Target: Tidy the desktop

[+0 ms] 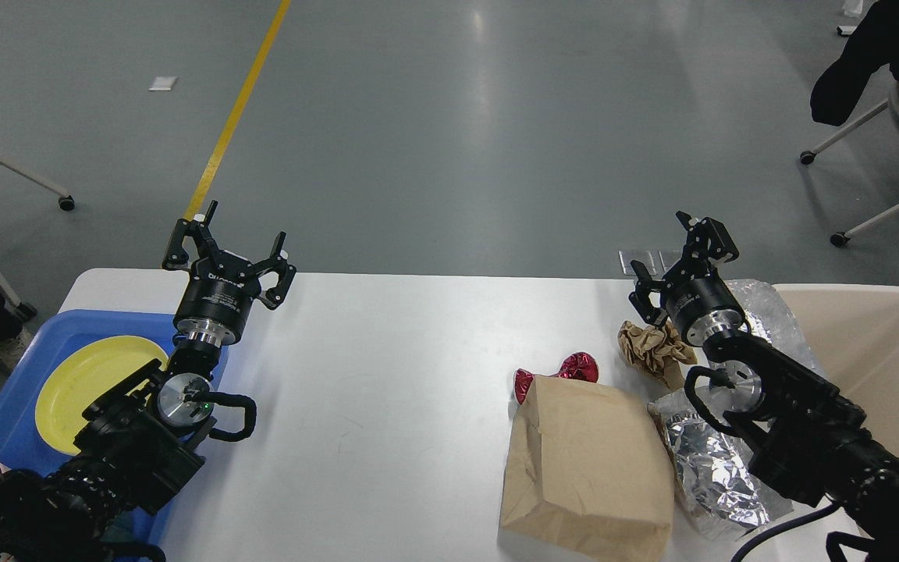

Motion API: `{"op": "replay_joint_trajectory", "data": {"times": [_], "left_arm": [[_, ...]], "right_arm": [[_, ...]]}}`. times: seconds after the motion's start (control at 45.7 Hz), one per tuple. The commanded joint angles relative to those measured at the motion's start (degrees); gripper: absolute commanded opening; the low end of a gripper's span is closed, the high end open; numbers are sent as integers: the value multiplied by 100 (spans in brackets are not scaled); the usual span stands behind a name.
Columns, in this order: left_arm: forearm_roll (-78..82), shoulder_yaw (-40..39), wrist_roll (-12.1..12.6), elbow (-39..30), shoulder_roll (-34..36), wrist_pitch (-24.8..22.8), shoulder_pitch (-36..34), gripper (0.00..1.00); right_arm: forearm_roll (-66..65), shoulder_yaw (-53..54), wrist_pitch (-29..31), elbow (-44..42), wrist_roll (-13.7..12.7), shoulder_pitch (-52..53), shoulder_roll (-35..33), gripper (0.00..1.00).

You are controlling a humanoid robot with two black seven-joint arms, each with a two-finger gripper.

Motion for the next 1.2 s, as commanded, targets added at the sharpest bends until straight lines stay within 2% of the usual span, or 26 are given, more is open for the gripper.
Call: {"op": "replay_joint_trajectory", "data": {"times": [0.0, 0.175, 1.181], "left_arm": [[0, 0, 0, 0, 0, 0, 0, 97], [0, 0, 0, 0, 0, 0, 0, 97], [0, 0, 0, 0, 0, 0, 0, 97]], "right_arm": [[75, 229, -10, -20, -2, 197, -74, 100], [172, 792, -19, -29, -2, 303, -338, 100], [172, 713, -10, -152, -2, 39, -276, 100]]}}
